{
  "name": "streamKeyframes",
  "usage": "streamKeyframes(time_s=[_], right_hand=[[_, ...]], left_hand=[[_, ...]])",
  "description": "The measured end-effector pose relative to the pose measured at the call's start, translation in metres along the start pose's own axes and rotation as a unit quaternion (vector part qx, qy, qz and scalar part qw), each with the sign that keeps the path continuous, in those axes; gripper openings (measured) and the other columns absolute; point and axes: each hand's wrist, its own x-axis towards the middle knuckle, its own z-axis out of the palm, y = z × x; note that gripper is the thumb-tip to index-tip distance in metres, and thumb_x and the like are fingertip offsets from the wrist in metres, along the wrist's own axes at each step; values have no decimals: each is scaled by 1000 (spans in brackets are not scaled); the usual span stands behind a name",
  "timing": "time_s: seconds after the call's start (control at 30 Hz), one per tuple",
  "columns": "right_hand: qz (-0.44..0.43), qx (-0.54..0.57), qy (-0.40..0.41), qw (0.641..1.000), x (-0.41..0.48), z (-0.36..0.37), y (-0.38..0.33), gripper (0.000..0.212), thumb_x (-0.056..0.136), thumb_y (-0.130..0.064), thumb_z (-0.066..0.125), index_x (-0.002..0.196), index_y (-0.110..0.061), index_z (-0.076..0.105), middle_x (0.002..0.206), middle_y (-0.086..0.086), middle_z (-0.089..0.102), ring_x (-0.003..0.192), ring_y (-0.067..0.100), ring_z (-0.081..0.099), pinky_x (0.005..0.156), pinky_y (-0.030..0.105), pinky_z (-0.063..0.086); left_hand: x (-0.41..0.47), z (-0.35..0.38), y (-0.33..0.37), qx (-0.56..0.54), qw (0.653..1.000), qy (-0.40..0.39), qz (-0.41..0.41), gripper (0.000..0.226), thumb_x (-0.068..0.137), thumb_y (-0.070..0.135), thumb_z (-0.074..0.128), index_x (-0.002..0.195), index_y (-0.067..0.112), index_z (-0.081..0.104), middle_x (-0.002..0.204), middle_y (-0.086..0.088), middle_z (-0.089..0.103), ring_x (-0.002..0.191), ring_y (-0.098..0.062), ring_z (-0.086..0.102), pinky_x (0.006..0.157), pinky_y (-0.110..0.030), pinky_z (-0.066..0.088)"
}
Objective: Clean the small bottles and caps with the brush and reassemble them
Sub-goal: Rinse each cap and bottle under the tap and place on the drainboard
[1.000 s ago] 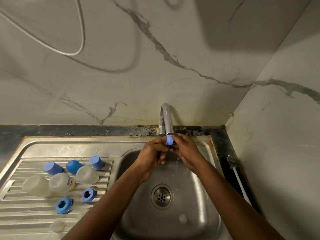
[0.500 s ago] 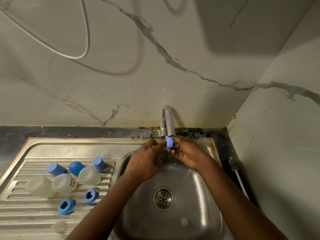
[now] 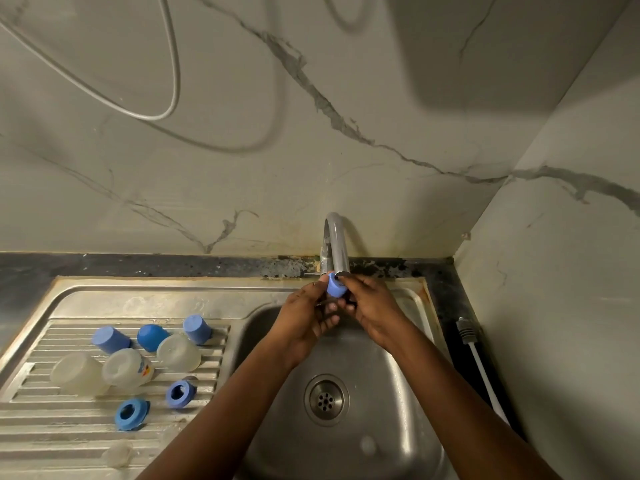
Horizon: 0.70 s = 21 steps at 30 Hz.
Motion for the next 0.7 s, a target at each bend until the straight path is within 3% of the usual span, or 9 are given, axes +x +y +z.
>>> streamKeyframes(time_s=[0.17, 0.23, 0.33, 0.43, 0.57, 0.7], right_hand=[[-12, 63, -73, 995, -1, -11, 4, 25, 104, -10, 58, 123, -5, 73, 108, 18, 75, 79, 14, 65, 64, 22, 50], [-36, 14, -69, 997, -2, -11, 3, 22, 100, -11, 66, 120, -11, 76, 104, 12, 76, 81, 14, 68, 66, 22, 51], [-68, -76, 24, 995, 0, -10, 2, 14, 93, -18, 76, 106, -16, 81, 86, 8, 75, 70, 17, 57, 58, 22, 47], [-87, -115, 89, 986, 3, -9, 4, 11, 95, -25, 74, 95, -18, 82, 76, 11, 73, 63, 19, 55, 56, 26, 46], [-76, -144, 67, 984, -8, -8, 9, 23, 103, -34, 62, 100, -22, 82, 79, 6, 76, 64, 14, 62, 58, 25, 50], [-83, -140, 51, 985, -17, -10, 7, 18, 103, -27, 64, 103, -20, 80, 90, 10, 79, 79, 24, 73, 71, 35, 59]], left_hand=[[8, 2, 1, -62, 997, 28, -43, 43, 108, 37, 56, 127, 1, 71, 86, -9, 73, 75, -17, 68, 67, -26, 59], [7, 1, -2, -68, 996, 22, -49, 44, 109, 37, 56, 128, 1, 70, 84, -8, 72, 77, -17, 68, 67, -25, 60], [4, 8, -6, -69, 996, 31, -54, 39, 109, 32, 56, 128, 0, 70, 89, -9, 68, 76, -15, 68, 70, -27, 61], [1, 14, -7, -76, 996, 31, -38, 37, 109, 26, 57, 127, -3, 69, 97, -15, 70, 79, -17, 70, 75, -28, 62], [-4, 8, -4, -35, 999, 22, 14, 32, 106, 23, 61, 122, -3, 70, 103, -25, 73, 84, -23, 73, 78, -29, 63], [-11, 0, -2, 19, 998, 6, 52, 30, 105, 23, 63, 117, -3, 71, 114, -30, 73, 93, -29, 73, 79, -30, 61]])
